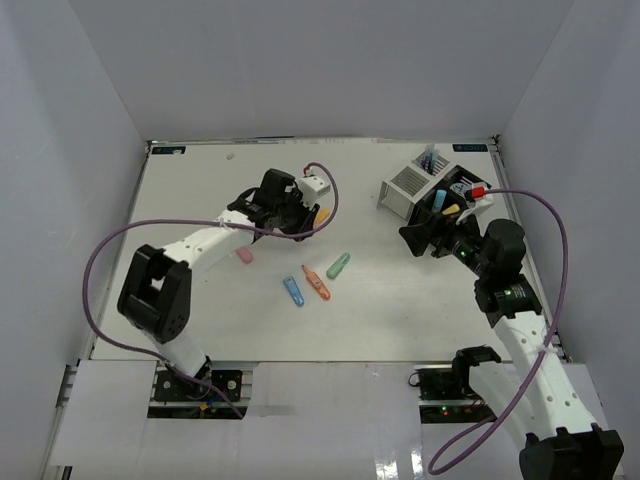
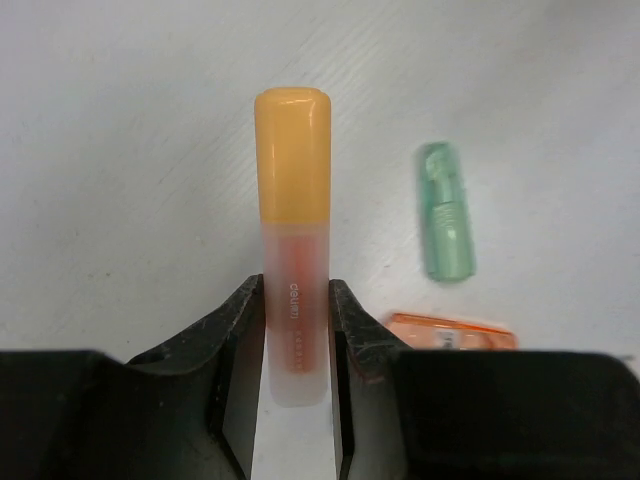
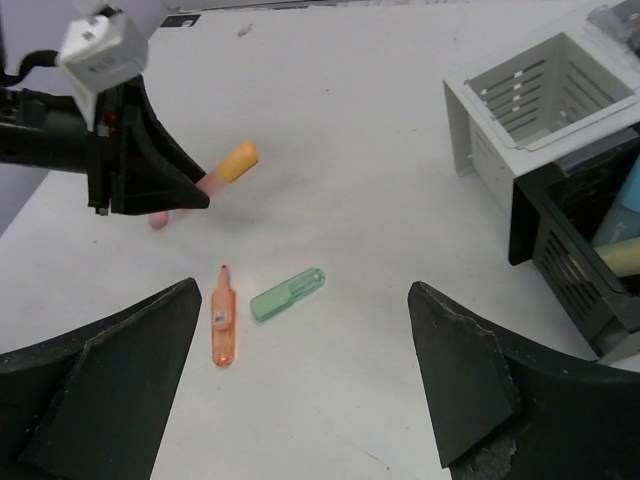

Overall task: Sort the stationery into containers
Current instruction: Pick up the stationery from the center of the board.

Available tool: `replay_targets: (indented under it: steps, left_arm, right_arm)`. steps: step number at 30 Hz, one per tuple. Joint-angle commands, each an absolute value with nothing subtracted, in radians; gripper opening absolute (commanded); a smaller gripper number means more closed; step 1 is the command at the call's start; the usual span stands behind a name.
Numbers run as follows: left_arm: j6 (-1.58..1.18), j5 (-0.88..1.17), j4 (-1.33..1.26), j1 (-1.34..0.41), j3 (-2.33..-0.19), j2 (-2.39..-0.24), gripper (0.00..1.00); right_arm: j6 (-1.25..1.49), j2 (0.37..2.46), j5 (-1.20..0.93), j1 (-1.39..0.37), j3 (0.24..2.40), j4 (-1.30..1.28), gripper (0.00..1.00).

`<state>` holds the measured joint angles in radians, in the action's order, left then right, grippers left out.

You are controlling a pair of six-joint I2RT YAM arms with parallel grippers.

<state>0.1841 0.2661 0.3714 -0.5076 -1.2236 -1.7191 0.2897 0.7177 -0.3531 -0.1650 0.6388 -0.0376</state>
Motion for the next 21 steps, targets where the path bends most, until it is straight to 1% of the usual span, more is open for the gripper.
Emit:
replay_targets:
  steps: [1,3,8,11,15,21]
  left_arm:
    - [0.150,0.232,0.284,-0.597,-1.190,-1.537,0.23]
    - [0.132,0.230,0.255,-0.642,-1.175,-1.482,0.22]
    - [0.109,0.181,0.216,-0.748,-1.129,-1.416,0.22]
    - [0.080,0.161,0.199,-0.781,-1.109,-1.391,0.21]
    - [0.071,0.127,0.189,-0.810,-1.083,-1.379,0.20]
    - [0.071,0.092,0.111,-0.842,-1.008,-1.332,0.20]
  right_arm:
    - [0.348,0.750,-0.471,-0.172,0.646,0.040,0.90]
    - [0.363,0.788,-0.523,-0.176,0.673,0.057,0.91]
    - [0.408,0.879,-0.571,-0.212,0.727,0.121,0.91]
    - [0.397,0.954,-0.542,-0.297,0.779,0.121,0.92]
    - [0.405,1.014,-0.491,-0.365,0.833,0.149,0.93]
    - [0.463,1.101,-0.462,-0.388,0.861,0.198,0.95]
